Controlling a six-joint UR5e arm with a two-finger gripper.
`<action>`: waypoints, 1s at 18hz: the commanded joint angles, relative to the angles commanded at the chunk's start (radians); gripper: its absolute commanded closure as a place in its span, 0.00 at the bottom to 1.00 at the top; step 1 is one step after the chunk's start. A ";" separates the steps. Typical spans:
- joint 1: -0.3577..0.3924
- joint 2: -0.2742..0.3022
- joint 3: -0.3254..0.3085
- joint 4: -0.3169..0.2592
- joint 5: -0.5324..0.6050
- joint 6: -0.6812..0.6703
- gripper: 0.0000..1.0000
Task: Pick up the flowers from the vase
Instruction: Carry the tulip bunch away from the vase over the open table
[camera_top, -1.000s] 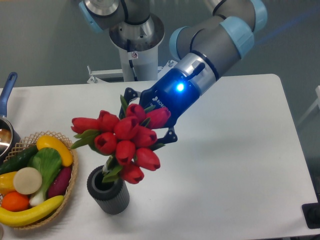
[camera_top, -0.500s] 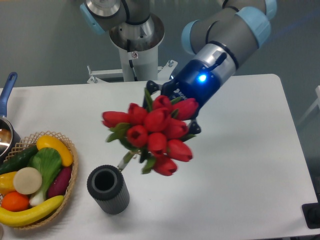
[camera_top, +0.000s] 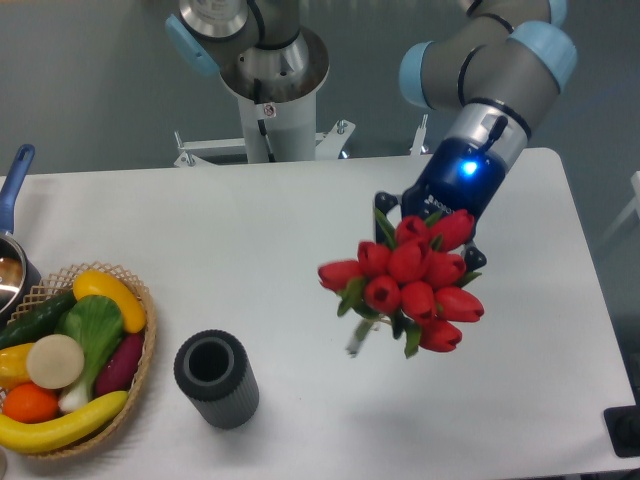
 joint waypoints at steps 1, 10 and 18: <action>-0.002 0.003 0.003 0.000 0.023 0.000 1.00; -0.078 0.045 0.008 -0.083 0.511 0.002 1.00; -0.087 0.048 0.020 -0.132 0.609 0.006 0.95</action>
